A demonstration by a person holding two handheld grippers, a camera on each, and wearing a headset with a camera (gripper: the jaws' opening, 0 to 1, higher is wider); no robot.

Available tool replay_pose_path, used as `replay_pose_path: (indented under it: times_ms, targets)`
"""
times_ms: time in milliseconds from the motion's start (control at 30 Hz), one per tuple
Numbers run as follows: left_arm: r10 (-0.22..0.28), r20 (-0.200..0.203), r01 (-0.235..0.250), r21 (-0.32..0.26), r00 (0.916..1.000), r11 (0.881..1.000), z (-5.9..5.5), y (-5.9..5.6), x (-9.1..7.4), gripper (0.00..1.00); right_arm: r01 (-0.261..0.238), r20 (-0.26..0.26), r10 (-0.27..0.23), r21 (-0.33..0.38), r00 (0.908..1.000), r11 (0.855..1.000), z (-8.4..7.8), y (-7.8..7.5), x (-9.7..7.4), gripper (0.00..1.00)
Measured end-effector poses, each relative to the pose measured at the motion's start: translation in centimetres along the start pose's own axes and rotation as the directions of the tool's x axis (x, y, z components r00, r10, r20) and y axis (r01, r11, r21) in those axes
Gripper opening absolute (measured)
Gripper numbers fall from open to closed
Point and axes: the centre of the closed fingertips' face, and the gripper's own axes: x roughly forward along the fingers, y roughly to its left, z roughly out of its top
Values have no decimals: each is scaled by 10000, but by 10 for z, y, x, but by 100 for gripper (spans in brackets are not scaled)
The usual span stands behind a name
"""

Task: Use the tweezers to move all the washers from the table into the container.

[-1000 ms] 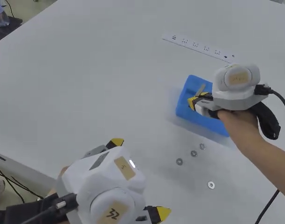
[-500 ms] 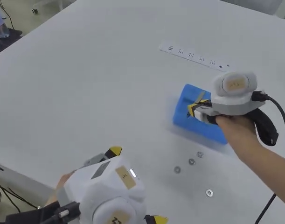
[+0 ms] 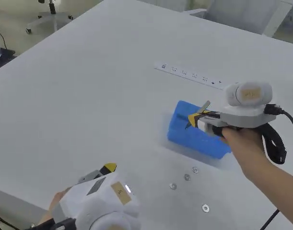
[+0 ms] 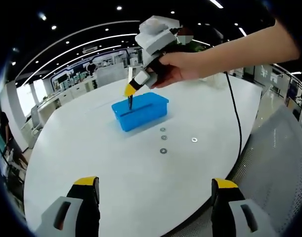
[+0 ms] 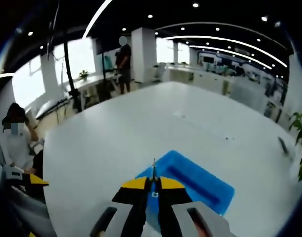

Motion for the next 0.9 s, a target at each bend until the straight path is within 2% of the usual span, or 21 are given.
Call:
replay_pose_path:
  times_ms: [100, 333, 433, 600, 667, 767, 900]
  targets:
    - [20, -50, -20, 45, 10000, 10000, -1, 0, 0, 96, 61, 355, -58, -75, 9994, 10000, 5, 11, -18, 3]
    - [165, -158, -163, 151, 9997, 9998, -3, 3, -1, 96, -76, 759, 95, -260, 9971, 9996, 15, 18, -34, 3]
    - [279, -198, -271, 397, 9994, 9988, -3, 3, -1, 96, -297, 892, 290, 63, 9956, 9995, 15, 25, -43, 3]
    - [360, -113, -356, 344, 9993, 9988, -1, 5, -1, 97, -551, 802, 540, 113, 9953, 9984, 1, 40, -48, 3]
    - [326, -79, -324, 273, 9994, 9991, -1, 5, -1, 97, -623, 717, 613, 121, 9955, 9980, -4, 41, -48, 3]
    - [276, -76, -274, 275, 9996, 9992, -1, 4, -1, 97, -947, 380, 936, 272, 9949, 9951, -23, 50, -43, 3]
    - [200, -108, -196, 286, 9997, 9994, -1, 2, -1, 97, -1112, -10, 1114, 415, 9938, 9929, -42, 54, -40, 3]
